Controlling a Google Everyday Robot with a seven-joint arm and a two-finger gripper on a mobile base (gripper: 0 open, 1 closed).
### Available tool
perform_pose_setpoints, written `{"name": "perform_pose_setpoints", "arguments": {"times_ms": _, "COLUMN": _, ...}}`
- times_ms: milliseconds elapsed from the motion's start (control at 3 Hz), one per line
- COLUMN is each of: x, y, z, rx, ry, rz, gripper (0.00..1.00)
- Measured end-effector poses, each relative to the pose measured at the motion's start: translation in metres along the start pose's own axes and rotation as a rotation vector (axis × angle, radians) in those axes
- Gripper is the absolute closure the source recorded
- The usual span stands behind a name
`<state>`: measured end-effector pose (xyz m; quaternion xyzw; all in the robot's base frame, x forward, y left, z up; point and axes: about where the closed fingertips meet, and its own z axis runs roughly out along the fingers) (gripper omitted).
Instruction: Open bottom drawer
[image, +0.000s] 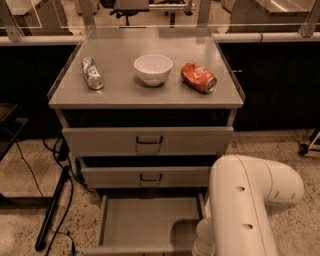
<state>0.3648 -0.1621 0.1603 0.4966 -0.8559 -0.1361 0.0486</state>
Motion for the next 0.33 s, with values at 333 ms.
{"name": "perform_pose_setpoints", "arguments": {"times_ms": 333, "x": -0.0015, "y": -0.0017, "z": -0.0004, "rx": 0.0, "ry": 0.0, "rz": 0.0, "gripper": 0.0}}
